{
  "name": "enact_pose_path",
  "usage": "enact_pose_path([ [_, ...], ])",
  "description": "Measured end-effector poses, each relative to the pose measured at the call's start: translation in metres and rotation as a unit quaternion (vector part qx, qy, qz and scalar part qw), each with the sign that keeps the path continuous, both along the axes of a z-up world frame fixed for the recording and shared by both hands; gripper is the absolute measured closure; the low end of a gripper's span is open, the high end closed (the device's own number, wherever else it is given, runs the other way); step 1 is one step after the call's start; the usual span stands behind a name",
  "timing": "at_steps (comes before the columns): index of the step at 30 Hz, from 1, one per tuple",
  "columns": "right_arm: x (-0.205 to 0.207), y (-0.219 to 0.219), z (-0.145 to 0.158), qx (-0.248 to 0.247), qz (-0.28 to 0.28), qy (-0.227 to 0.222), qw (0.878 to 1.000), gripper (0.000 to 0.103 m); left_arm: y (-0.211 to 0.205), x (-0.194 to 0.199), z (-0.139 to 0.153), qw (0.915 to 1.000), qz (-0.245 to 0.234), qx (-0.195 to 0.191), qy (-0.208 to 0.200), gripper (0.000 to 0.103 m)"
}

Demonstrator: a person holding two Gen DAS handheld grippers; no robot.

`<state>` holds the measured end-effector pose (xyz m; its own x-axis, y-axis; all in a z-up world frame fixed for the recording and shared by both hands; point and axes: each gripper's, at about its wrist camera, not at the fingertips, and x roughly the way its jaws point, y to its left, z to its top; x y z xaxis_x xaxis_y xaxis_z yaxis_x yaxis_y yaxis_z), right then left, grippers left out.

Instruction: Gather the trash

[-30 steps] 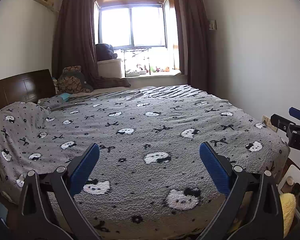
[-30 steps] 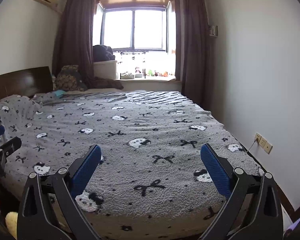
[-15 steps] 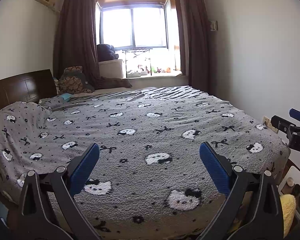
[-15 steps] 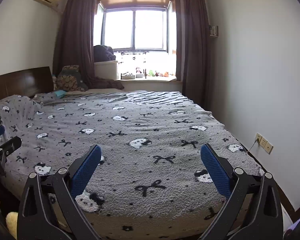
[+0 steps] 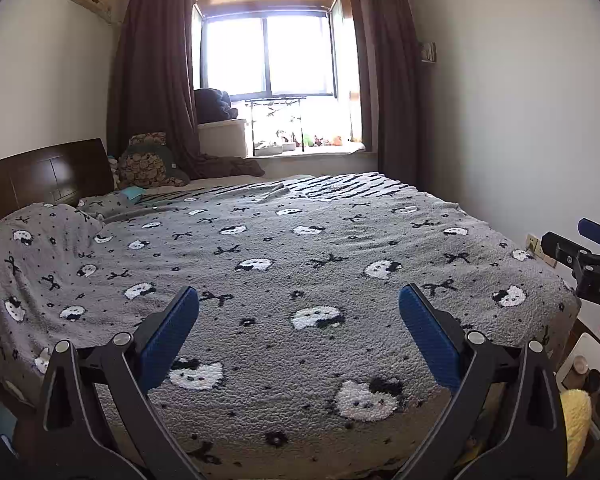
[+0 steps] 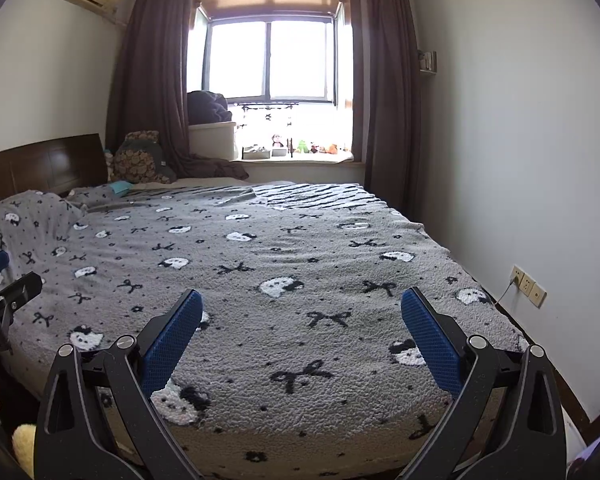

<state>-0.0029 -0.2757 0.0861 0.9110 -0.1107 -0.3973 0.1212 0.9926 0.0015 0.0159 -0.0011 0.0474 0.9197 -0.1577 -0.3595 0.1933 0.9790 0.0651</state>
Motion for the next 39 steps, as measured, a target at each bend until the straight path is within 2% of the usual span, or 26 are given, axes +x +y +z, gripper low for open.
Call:
enact_pose_path([
  [21, 0.0003, 0.0007, 0.0004, 0.001, 0.001, -0.001, 1.0, 0.003, 0.0005, 0.0003, 0.001, 1.0, 0.002, 0.0, -0.002, 0.008],
  [39, 0.0012, 0.0034, 0.0021, 0.003, 0.001, 0.001, 1.0, 0.003, 0.0, -0.0049, 0.0071, 0.9995, 0.029, -0.013, -0.008, 0.008],
])
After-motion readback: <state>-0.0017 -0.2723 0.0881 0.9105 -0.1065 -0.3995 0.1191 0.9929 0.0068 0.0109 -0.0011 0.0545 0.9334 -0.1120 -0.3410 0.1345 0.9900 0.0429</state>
